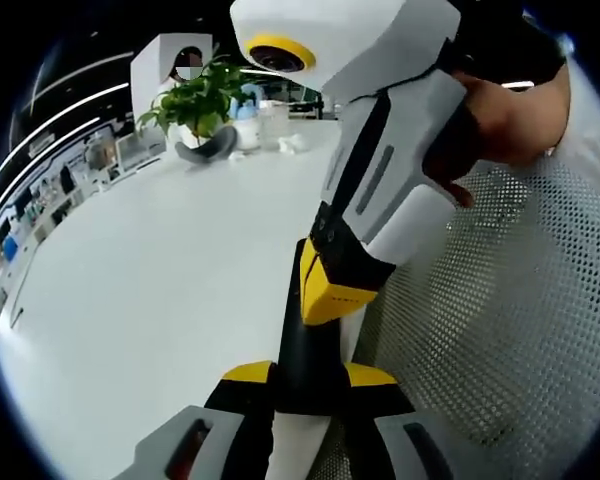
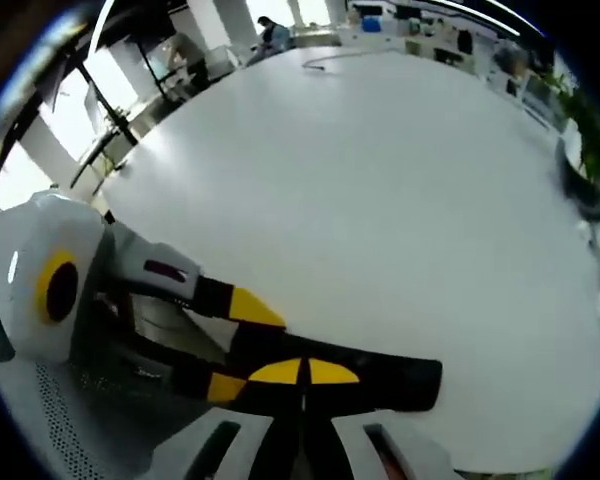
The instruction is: Press the specified remote control buttons in sequence, fully releasing each button before pressing the next.
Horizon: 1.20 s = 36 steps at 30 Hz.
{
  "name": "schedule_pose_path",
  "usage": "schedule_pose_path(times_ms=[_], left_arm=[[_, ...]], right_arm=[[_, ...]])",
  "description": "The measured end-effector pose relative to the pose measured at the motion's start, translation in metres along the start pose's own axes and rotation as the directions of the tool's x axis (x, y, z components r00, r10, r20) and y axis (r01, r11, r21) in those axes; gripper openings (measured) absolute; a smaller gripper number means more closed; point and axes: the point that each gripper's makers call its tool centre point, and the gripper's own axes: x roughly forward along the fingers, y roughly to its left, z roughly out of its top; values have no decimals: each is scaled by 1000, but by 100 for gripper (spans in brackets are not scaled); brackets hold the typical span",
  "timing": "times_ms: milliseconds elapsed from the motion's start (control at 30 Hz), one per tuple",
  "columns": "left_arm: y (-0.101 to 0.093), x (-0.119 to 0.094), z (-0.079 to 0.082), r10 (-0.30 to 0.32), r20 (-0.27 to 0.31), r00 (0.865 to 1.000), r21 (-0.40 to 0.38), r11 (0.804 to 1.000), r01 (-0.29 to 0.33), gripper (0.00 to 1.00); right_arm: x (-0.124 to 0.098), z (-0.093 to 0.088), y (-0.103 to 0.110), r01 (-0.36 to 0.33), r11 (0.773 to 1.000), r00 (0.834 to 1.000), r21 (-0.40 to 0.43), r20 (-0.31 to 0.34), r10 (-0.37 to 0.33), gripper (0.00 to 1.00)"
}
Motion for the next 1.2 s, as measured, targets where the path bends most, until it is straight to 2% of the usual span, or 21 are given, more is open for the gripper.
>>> schedule_pose_path(times_ms=[67,133,200,233,300,367,400,467,500,600,667,733,767,800,833,900,967,1033,1133,1200], left_arm=[[0,0,0,0,0,1000,0,1000,0,25],[0,0,0,1,0,1000,0,1000,-1,25],[0,0,0,2,0,1000,0,1000,-2,25],[0,0,0,2,-1,1000,1,1000,-2,25],[0,1,0,2,-1,1000,1,1000,-2,25],[1,1,0,3,-3,1000,2,1000,-3,25],[0,1,0,3,-4,1000,2,1000,-2,25],[0,1,0,2,-5,1000,3,1000,-2,25],[0,1,1,2,-6,1000,3,1000,-2,25],[0,1,0,2,-6,1000,3,1000,-2,25],[0,1,0,2,-7,1000,3,1000,-2,25],[1,1,0,4,-7,1000,2,1000,-4,25],[1,1,0,5,-7,1000,1,1000,-5,25],[0,1,0,5,-8,1000,1,1000,-5,25],[0,1,0,5,-8,1000,1,1000,-5,25],[0,1,0,6,-8,1000,0,1000,-6,25],[0,1,0,6,-10,1000,1,1000,-6,25],[0,0,0,6,-10,1000,0,1000,-6,25],[0,0,0,2,-10,1000,6,1000,-2,25],[0,1,0,-8,-12,1000,12,1000,8,25]], right_arm=[[-14,19,-4,4,999,994,49,105,-9,0],[-32,35,-9,2,996,979,86,201,-20,0],[-55,53,-16,21,994,950,109,308,-54,0],[-72,67,-23,51,993,913,108,398,-90,0],[-100,84,-31,92,990,843,105,522,-133,0],[-115,87,-39,132,984,820,122,545,-178,1],[-126,90,-42,143,981,798,133,571,-194,2],[-139,92,-47,159,974,766,159,603,-223,4],[-147,92,-51,174,969,744,177,621,-247,6],[-163,88,-59,203,958,691,200,664,-285,16],[-170,83,-65,223,949,668,220,674,-314,22],[-172,75,-71,235,943,660,236,674,-334,27],[-171,72,-73,236,941,666,243,664,-339,27],[-170,65,-75,236,938,682,255,644,-347,27],[-170,62,-77,236,938,679,255,647,-347,27],[-174,58,-80,259,930,651,260,664,-367,33],[-179,56,-85,322,913,605,251,687,-402,43],[-182,53,-87,350,901,581,255,696,-423,55],[-183,50,-92,363,887,568,287,686,-455,59],[-184,51,-92,349,886,559,304,692,-457,64]])
